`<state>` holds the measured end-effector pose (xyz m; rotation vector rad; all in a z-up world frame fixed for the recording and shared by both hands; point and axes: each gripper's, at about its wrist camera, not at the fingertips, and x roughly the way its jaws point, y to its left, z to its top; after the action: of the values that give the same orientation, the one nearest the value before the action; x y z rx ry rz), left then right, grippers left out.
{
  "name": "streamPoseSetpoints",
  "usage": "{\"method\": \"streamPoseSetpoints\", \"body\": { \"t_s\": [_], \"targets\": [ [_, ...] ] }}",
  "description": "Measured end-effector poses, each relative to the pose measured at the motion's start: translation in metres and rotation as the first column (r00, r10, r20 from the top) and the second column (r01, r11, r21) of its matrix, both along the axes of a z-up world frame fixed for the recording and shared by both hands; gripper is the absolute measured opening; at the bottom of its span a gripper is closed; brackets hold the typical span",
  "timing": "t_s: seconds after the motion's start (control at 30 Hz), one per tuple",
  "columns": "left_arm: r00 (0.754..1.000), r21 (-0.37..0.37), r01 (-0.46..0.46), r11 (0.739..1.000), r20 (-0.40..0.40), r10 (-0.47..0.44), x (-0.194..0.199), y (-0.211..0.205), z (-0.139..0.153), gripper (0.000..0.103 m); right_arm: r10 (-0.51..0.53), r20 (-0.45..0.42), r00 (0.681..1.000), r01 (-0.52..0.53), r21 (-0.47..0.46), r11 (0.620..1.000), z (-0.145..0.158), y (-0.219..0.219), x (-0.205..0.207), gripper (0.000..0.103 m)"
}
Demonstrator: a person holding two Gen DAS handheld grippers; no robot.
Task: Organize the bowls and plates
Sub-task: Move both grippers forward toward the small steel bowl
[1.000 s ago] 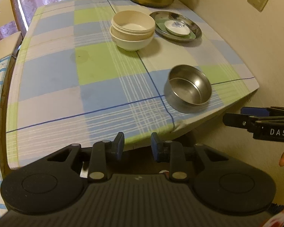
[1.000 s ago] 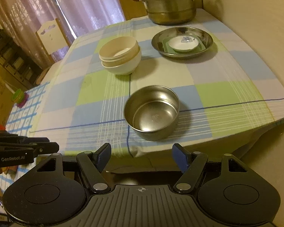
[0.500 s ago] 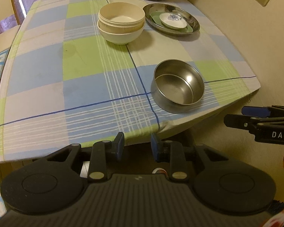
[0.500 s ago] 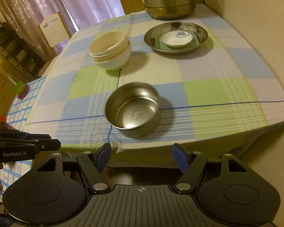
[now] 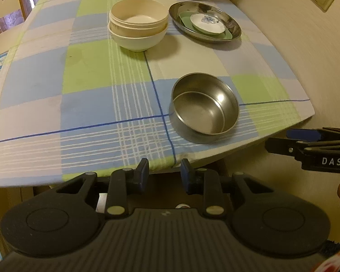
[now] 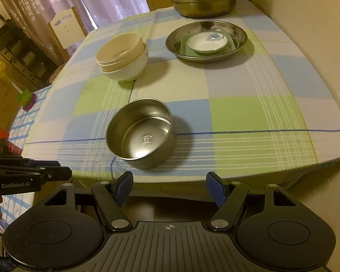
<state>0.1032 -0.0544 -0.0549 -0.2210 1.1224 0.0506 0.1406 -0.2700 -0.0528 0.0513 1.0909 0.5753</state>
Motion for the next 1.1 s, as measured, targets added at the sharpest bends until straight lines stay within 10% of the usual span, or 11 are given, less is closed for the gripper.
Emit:
{"method": "streamPoseSetpoints", "body": {
  "t_s": [0.6,1.1],
  "targets": [
    [0.993,-0.034,-0.112,0.993,0.027,0.113,0.04,-0.02,-0.013,0.027,0.109,0.007,0.994,-0.109,0.018,0.994,-0.016,0.0,0.052,0.07],
    [0.982,-0.004,-0.189,0.982,0.015,0.19,0.066,-0.021,-0.033,0.027,0.217,0.005,0.976,-0.217,0.047,0.975,-0.035,0.026,0.079,0.035]
  ]
}}
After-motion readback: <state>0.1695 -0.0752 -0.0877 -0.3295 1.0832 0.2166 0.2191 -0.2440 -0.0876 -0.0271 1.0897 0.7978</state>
